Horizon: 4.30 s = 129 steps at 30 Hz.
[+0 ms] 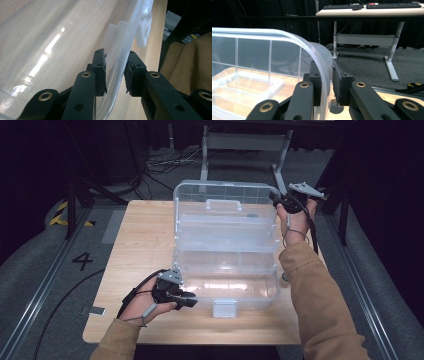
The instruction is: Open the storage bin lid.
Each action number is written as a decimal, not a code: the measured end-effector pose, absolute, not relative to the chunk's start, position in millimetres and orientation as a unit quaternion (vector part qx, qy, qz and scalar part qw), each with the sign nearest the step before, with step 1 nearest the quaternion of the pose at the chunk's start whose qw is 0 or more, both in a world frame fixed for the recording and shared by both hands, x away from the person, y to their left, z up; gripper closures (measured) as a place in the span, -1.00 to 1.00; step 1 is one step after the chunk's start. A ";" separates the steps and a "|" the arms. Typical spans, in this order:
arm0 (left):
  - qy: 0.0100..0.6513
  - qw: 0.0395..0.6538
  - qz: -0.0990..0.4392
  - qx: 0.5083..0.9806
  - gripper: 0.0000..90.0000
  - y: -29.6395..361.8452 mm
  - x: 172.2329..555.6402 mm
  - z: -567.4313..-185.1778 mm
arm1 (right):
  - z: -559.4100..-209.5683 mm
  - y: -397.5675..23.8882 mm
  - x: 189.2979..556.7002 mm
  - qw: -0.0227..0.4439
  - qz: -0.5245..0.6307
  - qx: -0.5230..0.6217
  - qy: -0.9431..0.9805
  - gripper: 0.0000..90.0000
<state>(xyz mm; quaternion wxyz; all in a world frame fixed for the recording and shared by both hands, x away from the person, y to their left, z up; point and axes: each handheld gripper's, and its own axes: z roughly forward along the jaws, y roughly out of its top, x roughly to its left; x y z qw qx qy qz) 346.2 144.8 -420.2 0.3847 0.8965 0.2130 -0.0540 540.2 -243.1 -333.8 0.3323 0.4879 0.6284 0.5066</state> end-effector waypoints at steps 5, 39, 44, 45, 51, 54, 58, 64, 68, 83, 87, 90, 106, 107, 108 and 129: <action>0.213 0.385 -0.054 0.896 0.62 144.6 346.1 -420.3 | -336.8 -243.2 545.3 0.332 0.504 0.486 0.632 0.75; 0.216 0.385 -0.058 0.895 0.62 144.5 346.5 -420.1 | -359.7 -249.3 575.7 0.300 0.497 0.488 0.651 0.76; 0.216 0.385 -0.057 0.895 0.62 144.5 346.7 -420.1 | -362.5 -250.1 578.3 0.294 0.496 0.491 0.652 0.77; 0.216 0.385 -0.058 0.896 0.62 144.6 346.7 -420.0 | -363.0 -250.1 578.7 0.294 0.496 0.491 0.653 0.77; 0.215 0.384 -0.058 0.896 0.62 144.6 347.0 -419.9 | -366.2 -249.7 581.0 0.292 0.494 0.493 0.654 0.78; 0.215 0.385 -0.059 0.896 0.62 144.6 347.0 -420.0 | -368.9 -249.8 582.7 0.291 0.492 0.494 0.655 0.78; 0.216 0.386 -0.060 0.895 0.62 144.9 347.2 -420.1 | -372.1 -249.3 584.3 0.289 0.491 0.498 0.654 0.79; 0.215 0.386 -0.061 0.895 0.62 145.0 347.5 -420.0 | -375.5 -250.0 585.4 0.283 0.496 0.504 0.648 0.79; 0.215 0.386 -0.061 0.895 0.62 145.0 347.5 -420.0 | -376.3 -250.4 585.6 0.281 0.498 0.505 0.647 0.79; 0.215 0.387 -0.062 0.894 0.62 145.1 347.7 -420.2 | -387.1 -256.1 590.1 0.250 0.504 0.524 0.640 0.85; 0.215 0.387 -0.062 0.894 0.62 145.1 347.7 -420.1 | -388.9 -255.2 591.9 0.249 0.499 0.526 0.642 0.84; 0.215 0.387 -0.062 0.894 0.62 145.1 347.8 -420.1 | -390.7 -256.0 592.4 0.245 0.500 0.528 0.642 0.84; 0.216 0.387 -0.063 0.894 0.62 145.1 348.0 -420.1 | -382.3 -256.9 584.4 0.254 0.498 0.522 0.645 0.46; 0.215 0.386 -0.063 0.895 0.62 145.2 348.2 -419.9 | -380.1 -256.9 582.5 0.256 0.498 0.519 0.646 0.45; 0.215 0.386 -0.064 0.895 0.62 145.1 348.2 -419.9 | -378.0 -256.8 580.6 0.258 0.498 0.516 0.647 0.44; 0.254 0.374 -0.089 0.888 0.37 142.0 353.3 -413.0 | -356.5 -290.8 518.7 0.274 0.512 0.480 0.658 0.03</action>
